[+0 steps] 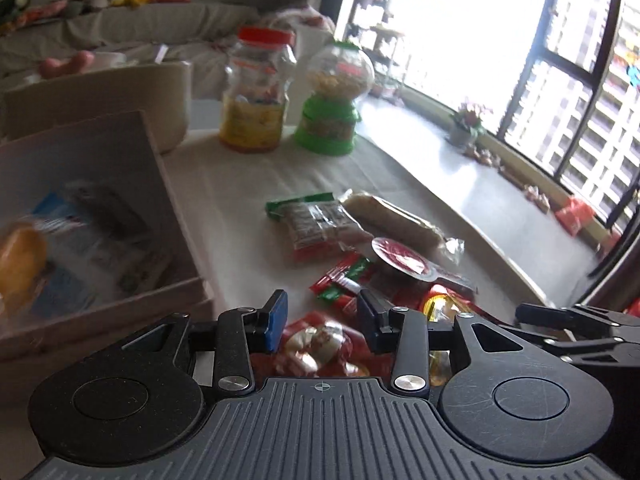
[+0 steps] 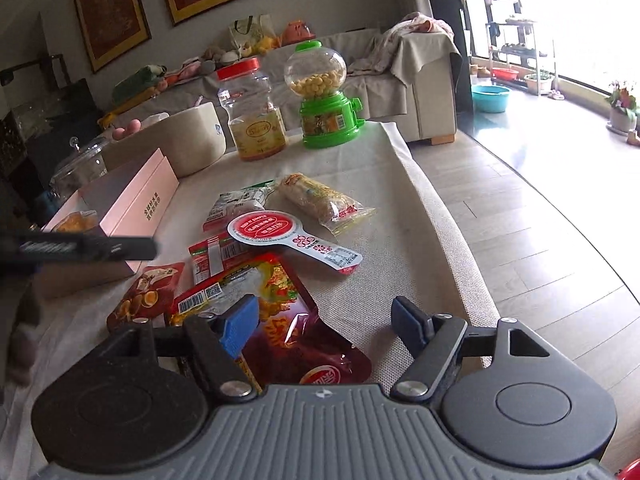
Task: Organize snacks
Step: 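Grasp the red egg packet with the left tool while the right tool reaches the noodle packet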
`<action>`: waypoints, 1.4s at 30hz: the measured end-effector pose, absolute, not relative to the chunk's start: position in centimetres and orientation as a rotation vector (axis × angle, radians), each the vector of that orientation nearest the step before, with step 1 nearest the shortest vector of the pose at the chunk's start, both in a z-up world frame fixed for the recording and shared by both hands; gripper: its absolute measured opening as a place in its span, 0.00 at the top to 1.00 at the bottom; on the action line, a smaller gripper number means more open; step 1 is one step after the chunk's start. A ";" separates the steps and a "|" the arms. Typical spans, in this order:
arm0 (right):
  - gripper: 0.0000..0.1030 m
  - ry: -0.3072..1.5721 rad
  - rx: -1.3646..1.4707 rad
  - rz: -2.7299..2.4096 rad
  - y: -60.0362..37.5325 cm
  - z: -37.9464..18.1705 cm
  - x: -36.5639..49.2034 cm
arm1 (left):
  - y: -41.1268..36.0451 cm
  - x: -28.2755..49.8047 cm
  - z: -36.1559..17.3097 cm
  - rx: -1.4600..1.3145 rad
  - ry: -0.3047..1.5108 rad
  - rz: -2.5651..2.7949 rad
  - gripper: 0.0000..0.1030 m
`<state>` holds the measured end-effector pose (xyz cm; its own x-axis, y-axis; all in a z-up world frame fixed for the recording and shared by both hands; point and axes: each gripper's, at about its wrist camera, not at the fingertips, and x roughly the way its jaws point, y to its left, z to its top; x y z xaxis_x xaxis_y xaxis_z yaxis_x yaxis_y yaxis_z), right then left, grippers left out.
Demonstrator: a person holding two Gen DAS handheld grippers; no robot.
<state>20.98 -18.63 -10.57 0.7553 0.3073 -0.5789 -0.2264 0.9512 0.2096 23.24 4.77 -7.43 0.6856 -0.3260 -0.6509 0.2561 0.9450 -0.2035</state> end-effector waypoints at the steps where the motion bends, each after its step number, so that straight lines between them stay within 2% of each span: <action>1: 0.27 0.654 0.134 0.292 -18.7 -10.6 21.0 | 4.4 23.9 -7.7 -0.095 0.771 -0.341 0.58; 4: 0.26 0.659 0.149 0.292 -18.9 -10.6 21.1 | 3.5 24.9 -8.8 -0.095 0.841 -0.359 0.58; 9: 0.25 0.662 0.154 0.295 -19.0 -10.7 21.2 | 5.2 24.0 -8.9 -0.189 0.860 -0.364 0.58; 15: 0.25 0.662 0.152 0.293 -19.0 -10.7 21.2 | 6.6 19.8 -8.9 -0.259 0.896 -0.410 0.59; 20: 0.22 0.660 0.142 0.280 -18.8 -10.8 21.1 | 4.7 15.9 -6.1 -0.047 0.770 -0.395 0.58; 25: 0.20 0.659 0.135 0.269 -18.7 -10.7 21.0 | 0.3 14.0 -6.7 0.187 0.815 -0.419 0.58; 26: 0.20 0.657 0.132 0.266 -18.6 -10.7 21.0 | -0.5 13.9 -7.1 0.231 0.826 -0.418 0.57; 29: 0.19 0.655 0.127 0.259 -18.5 -10.7 20.8 | -1.8 13.5 -7.9 0.314 0.793 -0.409 0.45; 31: 0.19 0.656 0.129 0.260 -18.6 -10.7 20.9 | -2.1 13.5 -8.1 0.309 0.800 -0.435 0.26; 33: 0.19 0.656 0.132 0.261 -18.6 -10.7 20.9 | -2.2 13.6 -8.2 0.295 0.803 -0.457 0.20; 42: 0.17 0.664 0.142 0.263 -18.5 -10.8 21.0 | 0.6 15.1 -8.4 0.201 0.809 -0.351 0.25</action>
